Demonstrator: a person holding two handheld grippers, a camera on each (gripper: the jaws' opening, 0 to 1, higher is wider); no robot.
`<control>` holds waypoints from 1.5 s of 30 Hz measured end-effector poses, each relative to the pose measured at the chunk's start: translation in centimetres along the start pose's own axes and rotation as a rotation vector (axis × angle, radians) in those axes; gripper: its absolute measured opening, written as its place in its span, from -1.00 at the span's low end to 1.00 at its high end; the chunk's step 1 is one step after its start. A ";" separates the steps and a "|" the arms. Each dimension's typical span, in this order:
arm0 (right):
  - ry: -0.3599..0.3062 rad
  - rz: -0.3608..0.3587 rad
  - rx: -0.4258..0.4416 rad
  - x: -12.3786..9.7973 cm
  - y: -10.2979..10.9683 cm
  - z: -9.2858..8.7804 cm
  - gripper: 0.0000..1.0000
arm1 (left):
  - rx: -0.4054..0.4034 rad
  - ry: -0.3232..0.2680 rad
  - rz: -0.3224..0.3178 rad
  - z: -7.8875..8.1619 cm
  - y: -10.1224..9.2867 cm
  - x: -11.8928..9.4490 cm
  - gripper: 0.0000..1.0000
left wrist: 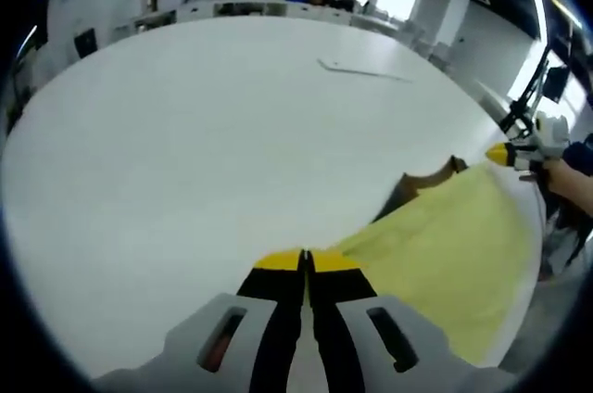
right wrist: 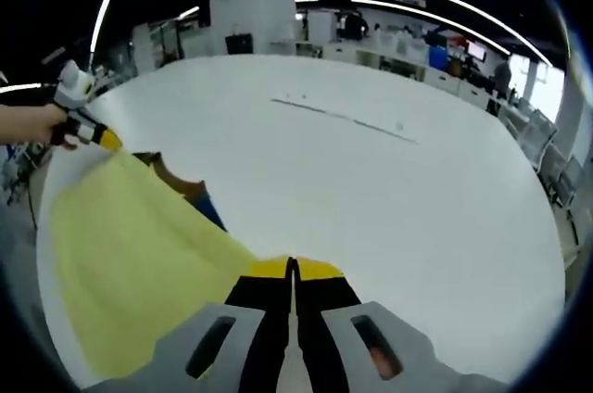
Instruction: Fold the garment on the visible template until the final outline fits inside the template.
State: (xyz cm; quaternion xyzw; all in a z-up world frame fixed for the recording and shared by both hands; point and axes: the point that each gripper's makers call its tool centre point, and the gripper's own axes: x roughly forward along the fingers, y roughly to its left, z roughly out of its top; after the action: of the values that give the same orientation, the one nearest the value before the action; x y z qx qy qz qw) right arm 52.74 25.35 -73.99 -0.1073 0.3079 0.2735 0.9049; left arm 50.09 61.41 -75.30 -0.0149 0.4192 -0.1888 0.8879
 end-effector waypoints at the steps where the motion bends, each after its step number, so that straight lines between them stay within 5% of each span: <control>1: -0.002 -0.004 0.000 -0.1 0.0 0.1 -0.97 | -0.001 0.000 0.000 0.0 0.0 -0.1 -1.00; 14: 0.022 0.009 0.045 -1.5 0.7 -0.7 -0.86 | -0.008 -0.027 0.000 0.1 -0.3 -1.8 -1.00; 33: -0.011 0.059 0.127 -5.3 3.7 -1.6 -0.21 | -0.032 -0.079 -0.037 -0.9 -2.1 -5.5 -0.78; 45: -0.001 0.063 0.164 -8.0 5.3 -2.6 -0.02 | -0.049 -0.096 -0.064 -2.5 -3.5 -8.2 -0.61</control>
State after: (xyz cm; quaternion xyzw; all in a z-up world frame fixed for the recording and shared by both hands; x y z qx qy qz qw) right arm 43.22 25.38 -71.24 -0.0230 0.3318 0.2760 0.9018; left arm 42.39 61.33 -70.24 -0.0589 0.3801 -0.2058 0.8999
